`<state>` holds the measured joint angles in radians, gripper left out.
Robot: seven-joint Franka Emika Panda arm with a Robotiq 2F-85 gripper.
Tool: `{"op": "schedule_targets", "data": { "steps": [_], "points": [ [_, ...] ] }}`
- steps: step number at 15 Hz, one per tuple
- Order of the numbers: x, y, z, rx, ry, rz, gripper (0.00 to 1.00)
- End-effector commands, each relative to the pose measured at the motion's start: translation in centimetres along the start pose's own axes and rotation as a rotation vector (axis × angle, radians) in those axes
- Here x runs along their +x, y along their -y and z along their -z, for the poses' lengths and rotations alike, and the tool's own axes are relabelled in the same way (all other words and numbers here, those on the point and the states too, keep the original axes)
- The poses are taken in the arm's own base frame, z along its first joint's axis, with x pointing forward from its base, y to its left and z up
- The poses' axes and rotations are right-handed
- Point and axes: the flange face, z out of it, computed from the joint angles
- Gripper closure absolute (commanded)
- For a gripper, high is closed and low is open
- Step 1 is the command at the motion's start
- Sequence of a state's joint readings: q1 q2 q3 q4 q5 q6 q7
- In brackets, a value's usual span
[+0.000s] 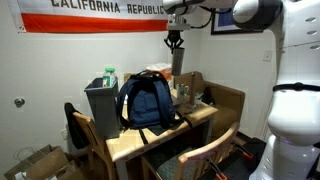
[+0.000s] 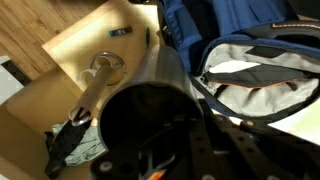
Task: Pick the bottle in the bag and put it on the counter
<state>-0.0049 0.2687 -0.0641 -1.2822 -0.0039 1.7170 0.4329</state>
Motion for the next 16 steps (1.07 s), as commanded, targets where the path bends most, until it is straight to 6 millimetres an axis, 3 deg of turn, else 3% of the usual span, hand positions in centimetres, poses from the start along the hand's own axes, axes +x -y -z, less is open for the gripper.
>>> {"op": "schedule_targets", "data": {
  "steps": [1,9,12,16],
  "points": [
    [0.5,-1.5,-5.3,-0.053,0.037,-0.006,0.98],
    [2.9,-5.1,-18.5,-0.122,0.045,-0.075,0.98],
    [3.2,-6.5,-21.6,-0.122,0.053,-0.088,0.98],
    [3.3,-7.6,-24.2,-0.095,0.02,-0.088,0.98]
  ]
}}
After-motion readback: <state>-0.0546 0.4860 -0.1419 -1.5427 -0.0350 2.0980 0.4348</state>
